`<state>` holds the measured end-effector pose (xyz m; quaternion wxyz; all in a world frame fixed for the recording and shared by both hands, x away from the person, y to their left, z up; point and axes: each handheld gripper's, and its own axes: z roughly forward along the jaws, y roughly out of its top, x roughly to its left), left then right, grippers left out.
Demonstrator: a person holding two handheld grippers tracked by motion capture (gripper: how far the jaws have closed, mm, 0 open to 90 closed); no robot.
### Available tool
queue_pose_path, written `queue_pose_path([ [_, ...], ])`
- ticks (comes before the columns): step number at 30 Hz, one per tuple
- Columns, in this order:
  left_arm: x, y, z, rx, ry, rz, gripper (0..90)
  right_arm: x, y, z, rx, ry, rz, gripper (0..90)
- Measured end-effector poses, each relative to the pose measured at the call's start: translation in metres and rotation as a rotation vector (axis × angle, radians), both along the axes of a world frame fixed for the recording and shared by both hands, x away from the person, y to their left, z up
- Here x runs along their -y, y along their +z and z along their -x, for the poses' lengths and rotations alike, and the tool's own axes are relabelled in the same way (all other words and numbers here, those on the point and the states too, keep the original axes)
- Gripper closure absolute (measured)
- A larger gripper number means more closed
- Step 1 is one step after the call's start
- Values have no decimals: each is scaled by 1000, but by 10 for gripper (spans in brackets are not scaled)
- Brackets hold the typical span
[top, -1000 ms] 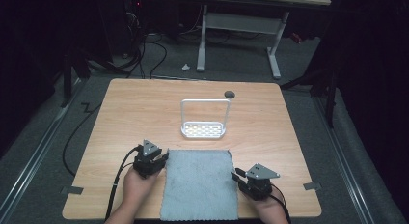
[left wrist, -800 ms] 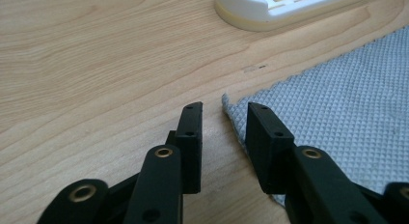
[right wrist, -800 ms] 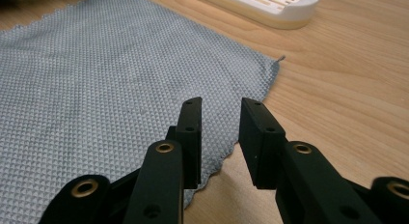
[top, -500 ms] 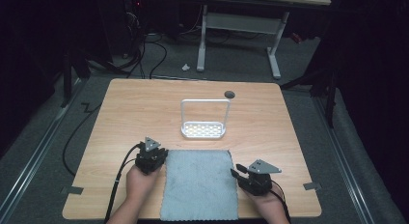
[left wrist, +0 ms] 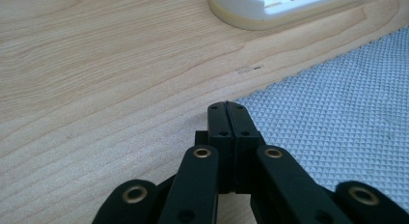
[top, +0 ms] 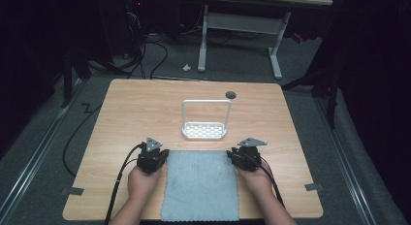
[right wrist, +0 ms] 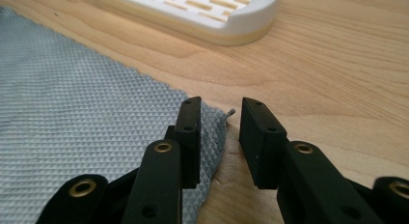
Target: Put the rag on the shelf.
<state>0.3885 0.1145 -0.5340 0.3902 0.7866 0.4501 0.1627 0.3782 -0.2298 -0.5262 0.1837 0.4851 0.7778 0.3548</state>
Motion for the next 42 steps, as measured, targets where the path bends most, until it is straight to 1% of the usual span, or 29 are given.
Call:
queue_pose_path([
  [1,0,0,0,-1,0,-1,896,-2,-2,-1,-6,-5,12,718],
  [2,0,0,1,-9,0,6,896,-3,-2,-1,0,-10,9,722],
  [4,0,0,0,-11,2,13,896,-4,-2,-3,-1,-13,6,744],
  [5,-1,0,0,-12,1,14,897,-5,-2,-3,2,-11,14,758],
  [8,-1,0,0,-16,2,23,897,-9,-3,-1,14,-1,40,854],
  [9,-1,0,0,-16,2,23,898,-9,-3,-1,14,-1,40,854],
  [10,-2,0,0,-15,1,27,898,-9,-3,-1,13,1,42,879],
  [11,-2,0,0,-12,2,30,898,-10,-3,-2,16,7,43,896],
  [12,-2,1,0,-6,3,31,899,-10,-3,-2,15,16,33,900],
  [13,-4,2,1,10,3,50,899,-10,-2,-1,19,20,33,900],
  [14,-5,2,2,15,5,59,900,-11,-2,0,28,19,33,900],
  [15,-5,3,2,22,6,68,899,-10,0,1,46,19,31,900],
  [17,-5,6,3,40,11,92,900,-9,6,5,79,15,7,900],
  [19,-4,9,5,68,17,102,900,-8,12,9,113,15,-6,900],
  [21,-4,11,6,76,19,110,900,-8,17,13,145,19,-15,900],
  [23,-4,14,8,95,27,119,899,-8,22,17,175,14,-23,900],
  [24,-5,16,9,106,29,134,900,-8,23,19,184,10,-33,900],
  [25,-6,18,9,114,30,140,900,-7,26,21,204,8,-44,900],
  [30,-8,34,13,168,35,185,900,-4,38,28,272,-9,-88,900],
  [31,-8,34,13,168,35,185,900,-4,41,29,290,-11,-97,900],
  [32,-8,42,15,192,32,198,900,-3,44,31,299,-18,-110,900],
  [36,-7,56,17,242,33,222,900,-2,57,34,354,-16,-113,900],
  [37,-7,56,17,242,33,222,900,-2,60,35,364,-15,-116,900],
  [38,-6,64,18,273,30,236,900,-2,64,35,379,-19,-118,900],
  [39,-6,68,18,281,30,242,900,-2,68,36,388,-21,-120,900],
  [40,-6,68,18,281,30,242,900,-2,68,36,388,-21,-120,900],
  [42,-5,74,19,301,26,251,900,-1,75,36,409,-23,-128,900],
])
